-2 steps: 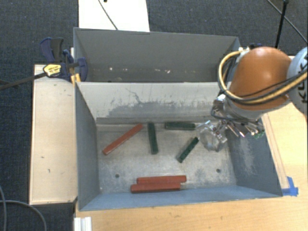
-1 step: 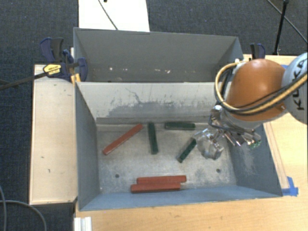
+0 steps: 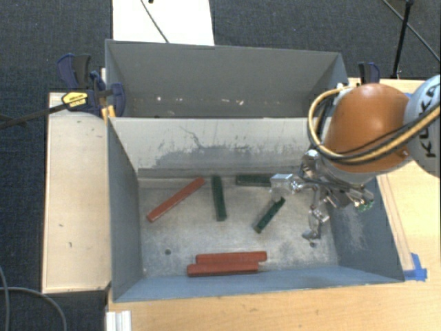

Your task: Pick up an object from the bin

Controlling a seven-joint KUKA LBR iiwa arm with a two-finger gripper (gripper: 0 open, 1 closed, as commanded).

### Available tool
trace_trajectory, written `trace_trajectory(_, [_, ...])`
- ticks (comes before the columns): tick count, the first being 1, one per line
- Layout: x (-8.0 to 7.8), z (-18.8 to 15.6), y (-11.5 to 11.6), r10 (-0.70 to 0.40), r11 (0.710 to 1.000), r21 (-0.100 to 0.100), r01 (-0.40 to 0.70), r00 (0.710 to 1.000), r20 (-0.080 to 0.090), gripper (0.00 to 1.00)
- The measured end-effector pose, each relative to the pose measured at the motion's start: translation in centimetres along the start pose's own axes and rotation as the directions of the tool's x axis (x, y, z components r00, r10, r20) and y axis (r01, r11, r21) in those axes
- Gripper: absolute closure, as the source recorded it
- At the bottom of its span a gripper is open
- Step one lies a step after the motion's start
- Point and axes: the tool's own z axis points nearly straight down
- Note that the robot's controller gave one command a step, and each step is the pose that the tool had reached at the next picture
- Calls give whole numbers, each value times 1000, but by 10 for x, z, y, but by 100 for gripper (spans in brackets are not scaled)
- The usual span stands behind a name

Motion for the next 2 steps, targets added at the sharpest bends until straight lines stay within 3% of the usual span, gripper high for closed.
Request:
trace_trajectory(1, [-37,95,-27,-233,972,-2,233,972,-1,0])
trace_trajectory(2, [-37,92,-27,-230,973,0,230,973,2,100])
